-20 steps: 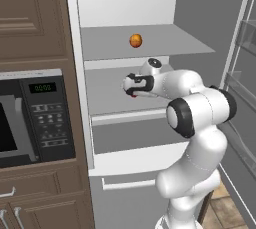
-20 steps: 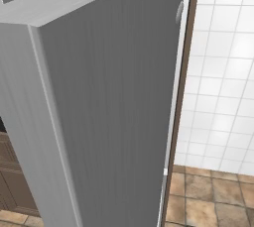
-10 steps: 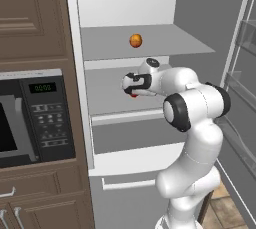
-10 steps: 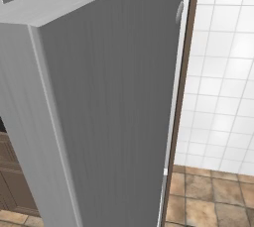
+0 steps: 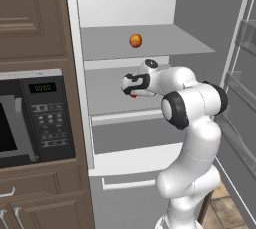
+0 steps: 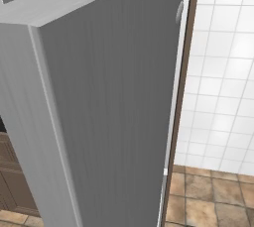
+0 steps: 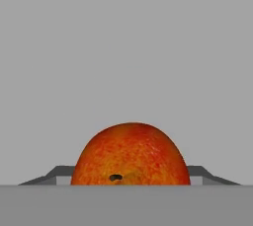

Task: Pick the peach and apple from the fridge and place them inside the tupperware on the counter.

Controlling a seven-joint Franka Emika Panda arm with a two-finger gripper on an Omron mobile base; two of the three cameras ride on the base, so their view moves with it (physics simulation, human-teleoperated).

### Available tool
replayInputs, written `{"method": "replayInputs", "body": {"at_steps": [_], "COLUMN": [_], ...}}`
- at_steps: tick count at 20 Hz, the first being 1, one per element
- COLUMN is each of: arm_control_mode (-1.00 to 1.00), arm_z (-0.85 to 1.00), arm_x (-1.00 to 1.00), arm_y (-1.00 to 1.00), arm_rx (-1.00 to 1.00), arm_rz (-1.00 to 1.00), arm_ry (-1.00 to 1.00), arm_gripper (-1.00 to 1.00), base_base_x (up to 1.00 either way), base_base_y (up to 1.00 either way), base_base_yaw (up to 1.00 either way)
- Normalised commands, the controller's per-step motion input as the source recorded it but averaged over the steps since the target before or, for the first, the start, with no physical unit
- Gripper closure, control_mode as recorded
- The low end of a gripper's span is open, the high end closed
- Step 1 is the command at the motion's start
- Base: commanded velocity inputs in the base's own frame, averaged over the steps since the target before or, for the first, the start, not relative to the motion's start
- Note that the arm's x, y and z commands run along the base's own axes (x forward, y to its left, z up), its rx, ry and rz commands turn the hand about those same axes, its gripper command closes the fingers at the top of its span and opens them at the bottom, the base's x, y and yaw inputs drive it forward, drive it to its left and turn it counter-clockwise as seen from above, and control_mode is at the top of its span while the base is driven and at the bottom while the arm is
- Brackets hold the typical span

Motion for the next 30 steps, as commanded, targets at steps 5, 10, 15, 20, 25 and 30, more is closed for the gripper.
{"method": "replayInputs", "body": {"at_steps": [5, 10, 15, 20, 25, 30], "arm_control_mode": [-1.00, -1.00, -1.00, -1.00, -1.00, -1.00], "arm_z": [-0.17, -0.18, 0.00, 0.74, 1.00, 0.72], "arm_x": [0.00, -0.36, -0.96, -0.66, -0.38, -0.55], "arm_y": [0.08, 0.00, -0.04, -0.02, 0.00, 0.00], "arm_rx": [-0.02, -0.04, 0.00, -0.02, -0.13, -0.15], "arm_rz": [0.00, -0.11, -0.29, -0.09, 0.00, 0.00], "arm_ry": [0.00, -0.12, -0.26, 0.00, 0.01, 0.00], "arm_gripper": [1.00, 1.00, 1.00, 1.00, 1.00, 1.00], "base_base_x": [0.00, 0.00, 0.00, 0.00, 0.00, 0.00], "base_base_y": [0.00, 0.00, 0.00, 0.00, 0.00, 0.00], "base_base_yaw": [0.00, 0.00, 0.00, 0.00, 0.00, 0.00]}}
